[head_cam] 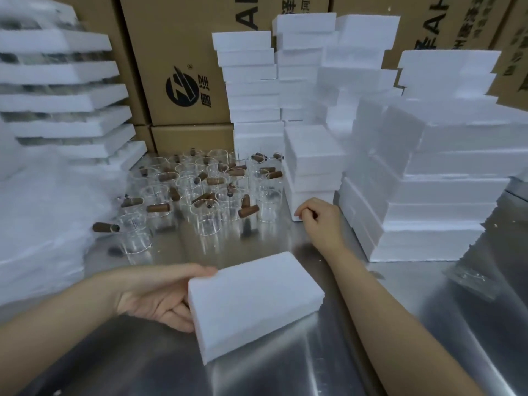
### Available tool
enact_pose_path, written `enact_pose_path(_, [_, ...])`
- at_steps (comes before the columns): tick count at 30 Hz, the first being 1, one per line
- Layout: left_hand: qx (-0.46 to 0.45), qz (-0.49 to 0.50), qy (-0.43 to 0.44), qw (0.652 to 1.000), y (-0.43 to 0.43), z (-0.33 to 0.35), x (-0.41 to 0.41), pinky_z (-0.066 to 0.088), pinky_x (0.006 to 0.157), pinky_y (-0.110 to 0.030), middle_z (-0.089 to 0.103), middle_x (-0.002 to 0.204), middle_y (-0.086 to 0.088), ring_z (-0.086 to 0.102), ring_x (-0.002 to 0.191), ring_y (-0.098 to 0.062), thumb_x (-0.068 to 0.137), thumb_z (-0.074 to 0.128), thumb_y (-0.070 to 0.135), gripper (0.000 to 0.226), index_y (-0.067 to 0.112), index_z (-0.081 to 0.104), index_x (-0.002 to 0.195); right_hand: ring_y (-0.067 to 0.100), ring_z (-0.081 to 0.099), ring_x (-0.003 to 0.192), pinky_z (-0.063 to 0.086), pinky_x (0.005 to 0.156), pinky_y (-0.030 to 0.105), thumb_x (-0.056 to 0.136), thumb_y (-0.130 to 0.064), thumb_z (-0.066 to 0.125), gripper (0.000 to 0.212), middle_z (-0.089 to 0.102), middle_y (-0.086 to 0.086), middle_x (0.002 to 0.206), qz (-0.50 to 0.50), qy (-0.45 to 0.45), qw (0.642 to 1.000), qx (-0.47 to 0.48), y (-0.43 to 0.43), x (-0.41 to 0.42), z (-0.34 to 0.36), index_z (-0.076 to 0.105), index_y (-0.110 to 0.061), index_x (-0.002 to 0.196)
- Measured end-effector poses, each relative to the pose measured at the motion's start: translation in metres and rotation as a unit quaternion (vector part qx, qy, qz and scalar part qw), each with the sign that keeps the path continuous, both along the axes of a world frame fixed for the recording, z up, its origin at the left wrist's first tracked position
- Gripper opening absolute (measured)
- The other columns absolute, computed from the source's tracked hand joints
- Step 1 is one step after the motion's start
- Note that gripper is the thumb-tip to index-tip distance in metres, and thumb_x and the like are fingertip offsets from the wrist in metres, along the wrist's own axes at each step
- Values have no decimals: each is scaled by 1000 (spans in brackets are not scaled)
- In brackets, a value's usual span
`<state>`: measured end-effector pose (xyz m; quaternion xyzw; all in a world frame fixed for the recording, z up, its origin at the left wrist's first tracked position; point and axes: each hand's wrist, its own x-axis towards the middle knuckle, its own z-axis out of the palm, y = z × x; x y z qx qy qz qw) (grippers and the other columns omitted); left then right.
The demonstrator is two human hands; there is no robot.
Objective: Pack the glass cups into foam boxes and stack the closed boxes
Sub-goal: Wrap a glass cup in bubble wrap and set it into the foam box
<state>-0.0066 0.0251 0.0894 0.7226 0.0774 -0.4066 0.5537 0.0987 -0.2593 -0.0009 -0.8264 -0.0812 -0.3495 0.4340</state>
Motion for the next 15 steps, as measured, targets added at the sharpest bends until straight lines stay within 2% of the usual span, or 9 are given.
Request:
enact_pose_path(3, [19,-66,-41,997,9,-2,7,59,62,-26,69,106,-16,70,76,-21,87,60,24,42,0,61,121,1,58,66,46,63,18,77,5,49,28,62,-12,68,-4,18,1000,-2,-2,3,-3,69,-11,66])
enact_pose_path(5, [68,-94,-213,970,21,1,15,58,70,-24,74,100,0,70,92,-16,72,76,26,41,12,66,109,-1,58,66,44,62,15,77,6,49,30,61,-14,68,-1,24,1000,0,-2,4,-4,68,-15,66])
enact_pose_path(6, [105,-104,-336,930,27,3,19,55,69,-20,73,100,12,68,94,-8,69,82,31,41,21,66,105,-2,58,66,42,61,12,77,4,49,31,60,-17,67,0,21,1000,2,-1,4,-4,67,-18,65])
enact_pose_path(7, [147,-106,-455,872,34,3,24,50,68,-16,68,101,21,63,96,0,67,84,42,43,30,64,103,-3,58,67,40,61,10,77,2,49,31,59,-19,67,-1,19,1000,3,-2,5,-3,65,-22,65])
enact_pose_path(9, [220,-166,-643,714,42,-2,30,40,73,-13,57,100,26,51,95,4,64,69,72,51,45,53,104,-1,58,68,43,62,13,78,3,49,34,60,-18,68,-6,26,1000,6,-3,7,-2,64,-25,65])
enact_pose_path(11, [282,-272,-710,585,39,-15,31,32,77,-16,44,95,22,40,89,0,69,43,87,58,40,46,103,3,59,69,47,64,19,79,5,49,37,61,-16,69,-15,34,999,5,-5,9,-2,64,-26,65])
enact_pose_path(13, [306,-351,-735,493,39,-37,29,32,83,-24,48,93,12,40,89,-7,76,34,81,59,27,44,99,5,60,69,47,63,21,79,3,48,37,61,-18,69,-20,35,999,4,-5,10,-2,64,-27,65])
enact_pose_path(14, [321,-371,-738,463,41,-46,27,32,85,-26,52,91,10,41,90,-8,79,34,76,55,25,44,97,5,60,69,47,63,21,79,2,48,37,61,-19,68,-21,34,999,5,-4,10,-3,63,-28,64])
enact_pose_path(15, [328,-382,-733,457,44,-55,25,31,86,-26,54,90,11,42,91,-7,83,34,74,50,27,45,97,5,60,69,47,62,21,79,2,48,37,61,-20,68,-23,35,999,7,-4,10,-3,63,-29,64])
